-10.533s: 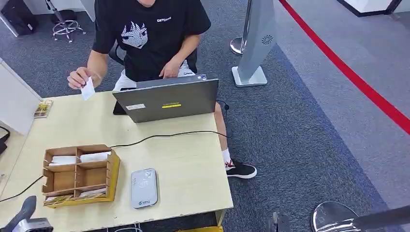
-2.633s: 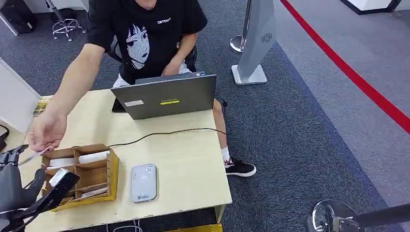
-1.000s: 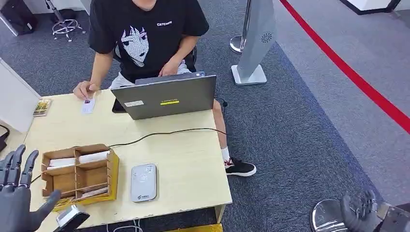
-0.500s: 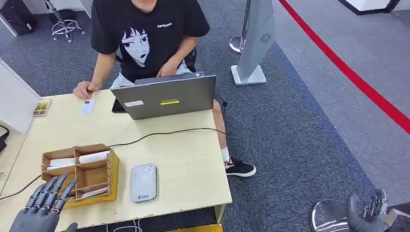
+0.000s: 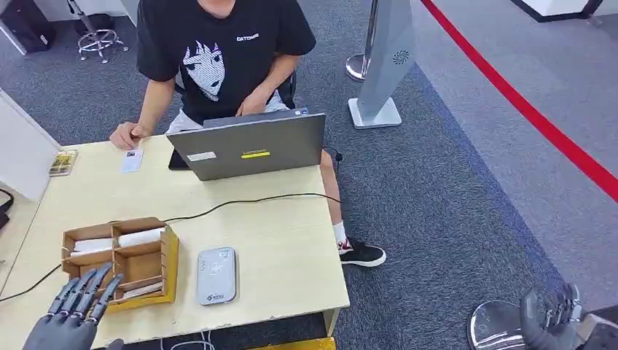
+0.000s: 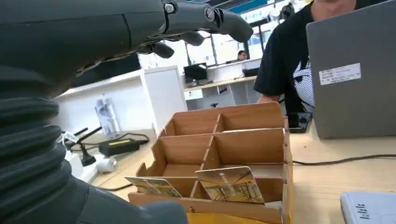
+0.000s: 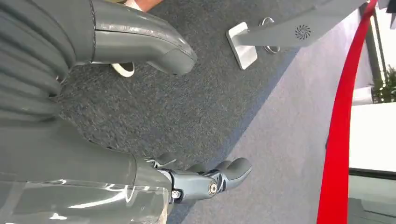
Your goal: Pass the card to the sensor for recognition and then transmit it.
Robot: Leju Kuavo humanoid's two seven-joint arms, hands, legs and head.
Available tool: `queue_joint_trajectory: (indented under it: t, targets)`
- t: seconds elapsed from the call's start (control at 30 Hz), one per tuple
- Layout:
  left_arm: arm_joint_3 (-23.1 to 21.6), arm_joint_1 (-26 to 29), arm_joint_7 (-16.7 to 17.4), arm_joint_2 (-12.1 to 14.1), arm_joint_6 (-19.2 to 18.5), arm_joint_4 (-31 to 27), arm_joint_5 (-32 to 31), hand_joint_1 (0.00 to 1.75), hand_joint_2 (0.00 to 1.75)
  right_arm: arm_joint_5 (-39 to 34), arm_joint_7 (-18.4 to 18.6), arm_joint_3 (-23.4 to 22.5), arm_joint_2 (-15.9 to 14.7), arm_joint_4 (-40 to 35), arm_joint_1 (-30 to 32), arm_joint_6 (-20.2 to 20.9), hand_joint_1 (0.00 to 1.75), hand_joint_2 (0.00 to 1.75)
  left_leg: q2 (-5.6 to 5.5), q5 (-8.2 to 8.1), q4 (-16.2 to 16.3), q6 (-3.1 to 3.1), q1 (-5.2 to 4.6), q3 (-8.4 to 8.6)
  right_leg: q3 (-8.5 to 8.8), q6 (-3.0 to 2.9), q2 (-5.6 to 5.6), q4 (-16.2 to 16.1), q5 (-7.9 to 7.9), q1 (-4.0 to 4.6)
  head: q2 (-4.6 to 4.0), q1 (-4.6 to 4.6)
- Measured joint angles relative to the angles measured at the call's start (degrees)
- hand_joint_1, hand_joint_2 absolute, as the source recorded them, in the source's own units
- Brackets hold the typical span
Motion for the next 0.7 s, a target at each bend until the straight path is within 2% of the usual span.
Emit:
queue_joint_trajectory:
  t: [0.17, 0.3, 0.37, 0.47, 0.6, 0.7]
  targets:
    - [-0.8, -0.1, 3.8, 0.2, -3.8, 0.0, 2.6, 0.00, 1.75, 0.0, 0.0, -0.3, 0.0, 0.0, 0.1, 0.3, 0.00, 1.75, 0.00, 0.00, 0.0, 0.00, 0.00, 0.00, 0.00, 0.00, 0.00, 0.0, 0.00, 0.00, 0.00, 0.00]
    - [-0.3, -1.1, 4.8, -0.6, -4.3, 0.9, 2.8, 0.00, 1.75, 0.7, 0.0, -0.8, 0.0, 0.0, 0.2, 1.1, 0.00, 1.75, 0.00, 0.00, 0.0, 0.00, -0.01, -0.01, 0.01, 0.00, -0.01, 0.0, 0.00, -0.01, 0.00, -0.02]
    - [1.1, -2.5, 3.2, -2.5, -5.5, 1.8, 4.2, 0.00, 1.75, 0.6, 0.2, -0.8, 0.0, -0.1, 0.2, 1.2, 0.00, 1.75, 0.00, 0.00, 0.0, 0.00, -0.01, 0.00, 0.02, 0.01, -0.01, 0.0, 0.01, -0.01, 0.00, 0.02]
    - [6.2, -7.0, 3.2, -8.8, -7.6, 4.7, 1.0, 0.00, 1.75, 0.6, 0.9, -0.2, 0.0, -0.5, 0.1, 1.2, 0.00, 1.75, -0.02, 0.05, 0.0, 0.07, -0.03, -0.01, 0.07, 0.01, -0.06, 0.0, 0.02, -0.02, 0.00, 0.02]
    - [11.9, -10.3, 3.3, -14.3, -8.1, 6.7, -0.9, 0.00, 1.75, 0.7, 1.2, 0.3, 0.0, -0.6, 0.0, 1.0, 0.00, 1.75, -0.01, 0.05, 0.0, 0.07, -0.04, 0.04, 0.08, 0.05, -0.03, 0.0, 0.06, -0.03, 0.00, -0.04]
    - [15.1, -11.2, 2.9, -17.1, -8.2, 7.5, -1.6, 0.00, 1.75, 1.3, 1.2, 0.3, 0.0, -0.6, 0.1, 1.1, 0.00, 1.75, -0.01, 0.05, 0.0, 0.06, -0.05, 0.03, 0.05, 0.05, -0.01, 0.0, 0.06, -0.04, 0.00, -0.02]
